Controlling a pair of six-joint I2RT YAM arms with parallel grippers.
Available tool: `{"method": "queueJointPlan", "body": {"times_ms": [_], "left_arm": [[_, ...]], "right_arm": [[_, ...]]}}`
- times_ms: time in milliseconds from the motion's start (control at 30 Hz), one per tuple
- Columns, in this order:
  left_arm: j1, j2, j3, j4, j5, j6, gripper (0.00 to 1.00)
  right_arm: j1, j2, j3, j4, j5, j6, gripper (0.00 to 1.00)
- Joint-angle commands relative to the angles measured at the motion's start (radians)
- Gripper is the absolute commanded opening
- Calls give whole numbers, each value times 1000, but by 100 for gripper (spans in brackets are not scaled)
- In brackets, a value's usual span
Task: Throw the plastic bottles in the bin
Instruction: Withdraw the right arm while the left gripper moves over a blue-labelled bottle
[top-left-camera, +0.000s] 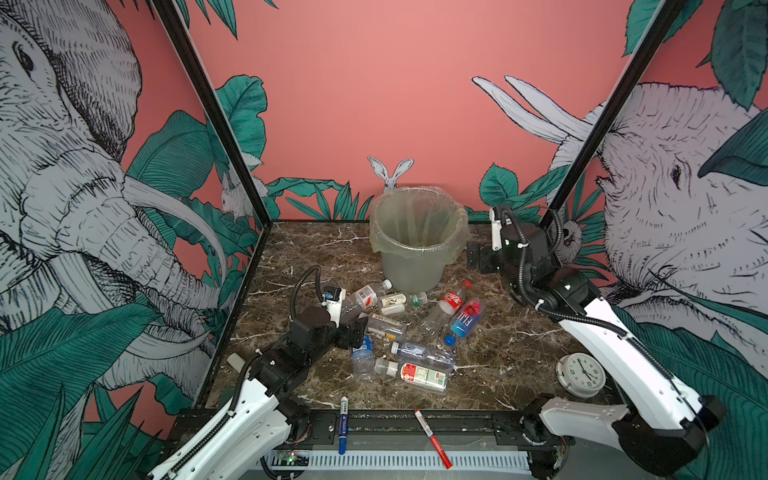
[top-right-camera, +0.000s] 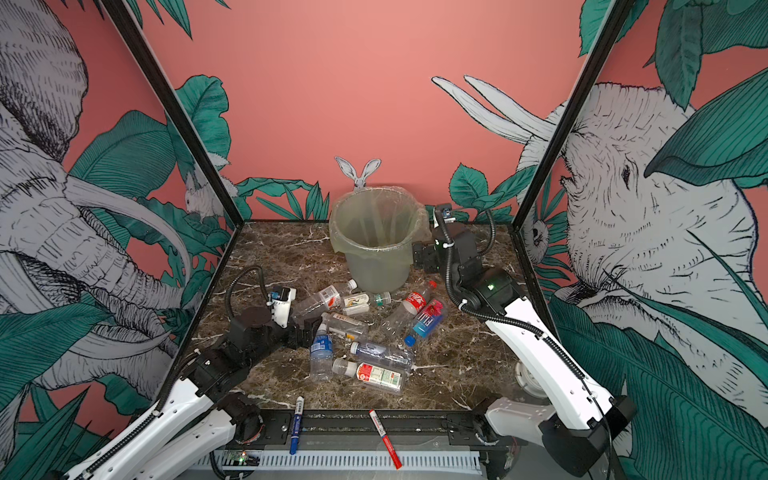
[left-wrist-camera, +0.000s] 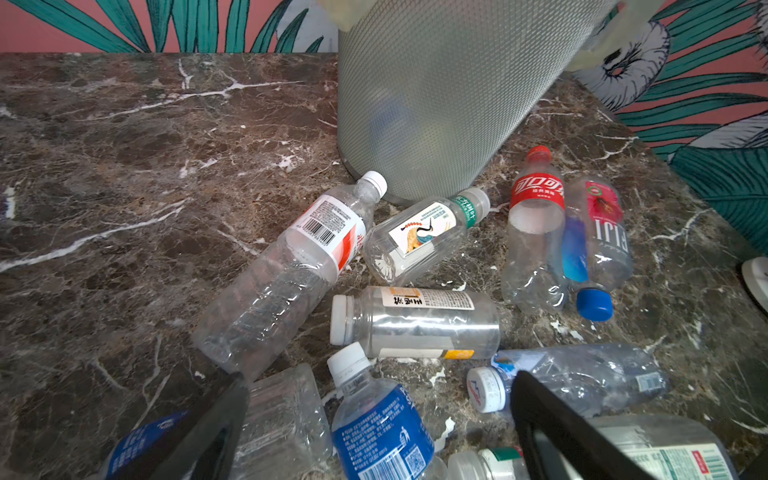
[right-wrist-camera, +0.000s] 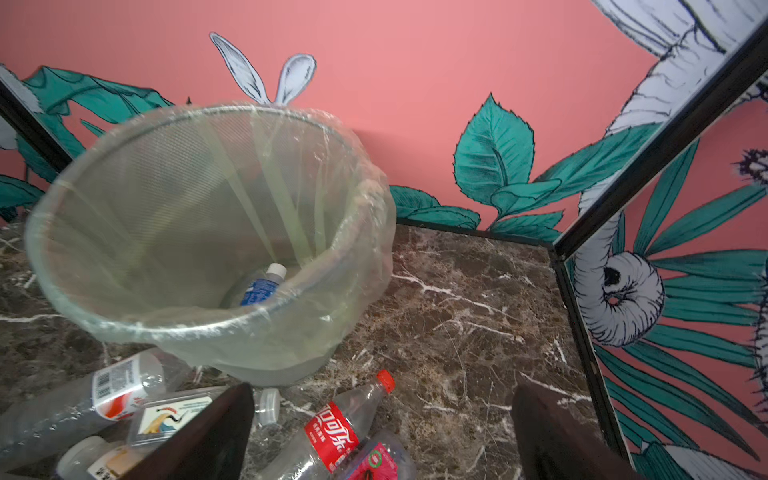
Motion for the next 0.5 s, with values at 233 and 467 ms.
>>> {"method": "queueJointPlan", "body": {"times_ms": [233,467], "left_arm": [[-251,118,70,-152,-256,-107,89],[-305,182,116,-242,-289,-303,83]], "right_arm": [[-18,-245,-565,253,68,66,99],[-20,-418,-879,482,155,43,99]]}}
